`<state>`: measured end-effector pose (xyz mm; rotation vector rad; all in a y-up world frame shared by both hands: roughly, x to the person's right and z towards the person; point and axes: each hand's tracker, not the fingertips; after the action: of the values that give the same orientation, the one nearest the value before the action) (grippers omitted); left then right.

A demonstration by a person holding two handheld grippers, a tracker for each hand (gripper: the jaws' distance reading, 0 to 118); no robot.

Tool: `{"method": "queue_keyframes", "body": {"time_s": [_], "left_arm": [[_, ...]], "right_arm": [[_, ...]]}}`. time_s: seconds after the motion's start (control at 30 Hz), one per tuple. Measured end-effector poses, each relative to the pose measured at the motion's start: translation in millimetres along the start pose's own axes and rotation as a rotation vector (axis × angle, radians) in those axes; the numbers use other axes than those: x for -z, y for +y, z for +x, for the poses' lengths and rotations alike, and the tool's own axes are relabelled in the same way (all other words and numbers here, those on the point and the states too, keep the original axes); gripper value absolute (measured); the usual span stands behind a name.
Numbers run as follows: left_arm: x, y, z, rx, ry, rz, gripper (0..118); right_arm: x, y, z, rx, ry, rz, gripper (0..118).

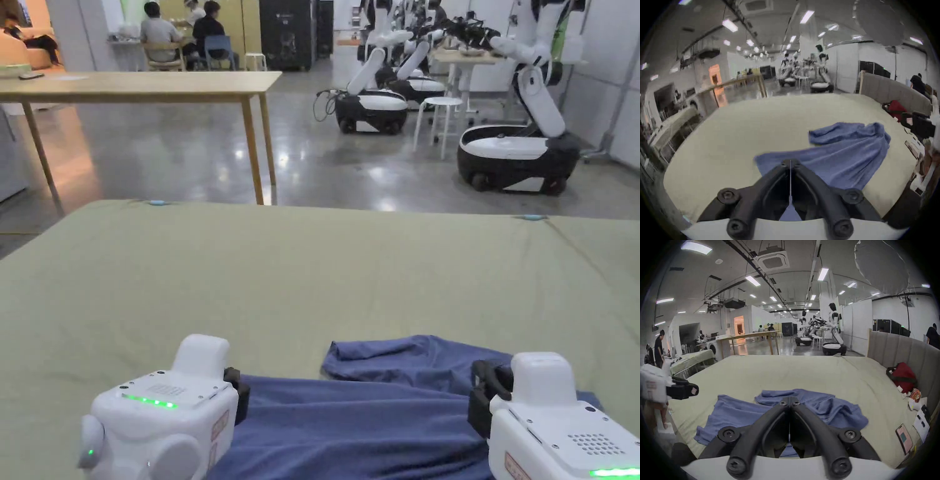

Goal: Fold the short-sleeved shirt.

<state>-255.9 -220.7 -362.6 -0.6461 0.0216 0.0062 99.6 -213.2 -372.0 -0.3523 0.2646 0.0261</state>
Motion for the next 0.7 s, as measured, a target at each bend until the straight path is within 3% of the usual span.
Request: {"method": "queue_keyframes", "body": {"time_s": [0.1, 0.23, 0.27, 0.3, 0.37, 0.4, 0.53, 0.7], "left_arm": [[50.4, 16.0, -44.1, -0.01, 0.093, -0.158, 0], [103.0, 36.7, -82.0, -0.153, 0.018, -0.284, 0], [113.3, 41.0, -78.3, -0.104, 0.03, -0.252, 8], [122.9, 44.5, -76.6, -0.092, 0.057, -0.262, 30], [146.2, 48.5, -70.5, -0.04, 0.081, -0.298, 109], [157.4, 48.8, -69.3, -0.036, 0.079, -0.305, 113], [197.2, 46.5, -70.6, -0.021, 0.17, -0.322, 105], [205.8, 25.6, -56.9, 0.047, 0.128, -0.427, 24]], "right_arm": [[8.1, -4.0, -11.1, -0.016, 0.013, -0.028, 1], [20.2, -9.7, -10.7, -0.034, 0.005, -0.066, 1], [23.5, -10.7, -8.2, -0.036, 0.002, -0.078, 1], [26.1, -11.5, -5.4, -0.037, -0.008, -0.088, 1], [29.9, -13.3, 4.1, -0.033, -0.034, -0.099, 1], [30.9, -13.4, 9.1, -0.025, -0.047, -0.105, 1], [26.7, -14.5, 35.7, 0.003, -0.103, -0.121, 1], [18.6, -11.1, 88.4, 0.026, -0.22, -0.16, 1]]}}
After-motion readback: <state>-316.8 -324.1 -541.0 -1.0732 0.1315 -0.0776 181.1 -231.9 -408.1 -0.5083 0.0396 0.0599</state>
